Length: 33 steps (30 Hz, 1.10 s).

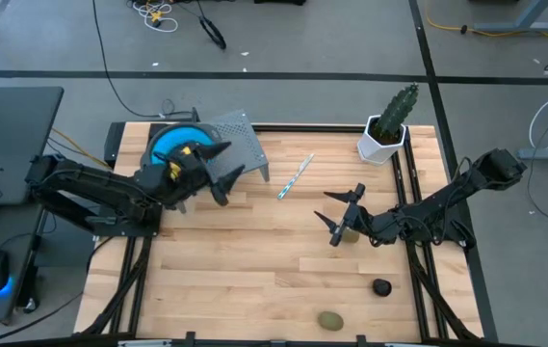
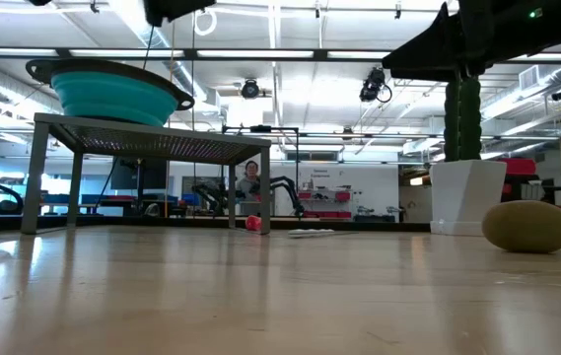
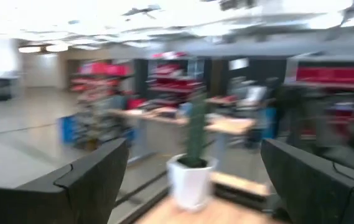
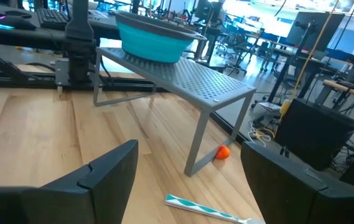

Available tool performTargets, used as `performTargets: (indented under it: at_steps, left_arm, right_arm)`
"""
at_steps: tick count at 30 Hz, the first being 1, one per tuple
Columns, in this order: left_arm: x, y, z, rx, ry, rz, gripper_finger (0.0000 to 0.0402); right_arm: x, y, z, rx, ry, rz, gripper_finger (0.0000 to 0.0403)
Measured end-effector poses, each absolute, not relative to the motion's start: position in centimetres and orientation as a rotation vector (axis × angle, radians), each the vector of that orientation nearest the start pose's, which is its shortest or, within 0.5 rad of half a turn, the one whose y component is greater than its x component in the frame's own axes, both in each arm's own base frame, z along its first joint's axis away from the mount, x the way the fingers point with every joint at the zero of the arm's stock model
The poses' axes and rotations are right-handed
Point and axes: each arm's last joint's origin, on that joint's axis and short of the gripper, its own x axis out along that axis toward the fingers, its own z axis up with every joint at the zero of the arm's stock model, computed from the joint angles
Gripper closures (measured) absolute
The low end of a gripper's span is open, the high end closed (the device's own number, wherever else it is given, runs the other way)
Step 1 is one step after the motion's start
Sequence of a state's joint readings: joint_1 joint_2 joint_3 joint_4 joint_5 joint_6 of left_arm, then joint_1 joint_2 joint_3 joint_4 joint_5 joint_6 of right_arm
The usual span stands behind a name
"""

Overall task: Pick & Place Fruit
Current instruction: Put the top brown kiwi into the blue strainer bowl

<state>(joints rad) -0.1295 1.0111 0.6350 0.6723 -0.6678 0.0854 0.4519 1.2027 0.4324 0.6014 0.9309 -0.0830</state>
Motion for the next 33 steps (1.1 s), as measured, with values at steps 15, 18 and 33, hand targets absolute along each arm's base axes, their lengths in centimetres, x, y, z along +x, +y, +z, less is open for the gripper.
performTargets:
  at_steps: [15, 18, 33]
  left_arm:
    - [24.2, -1.7, 30.9, 0.061, -0.313, 0.417, 0.0024]
    - [24.4, -1.8, 31.3, 0.035, -0.356, 0.373, 0.0024]
    - [24.6, -2.2, 31.7, -0.024, -0.380, 0.227, 0.0024]
  right_arm:
    - [21.6, 7.2, 20.5, -0.193, 0.178, -0.487, 0.0110]
    - [21.6, 7.4, 20.4, -0.137, 0.170, -0.417, 0.0110]
    - [22.3, 5.5, 20.0, 0.121, 0.798, -0.078, 0.0110]
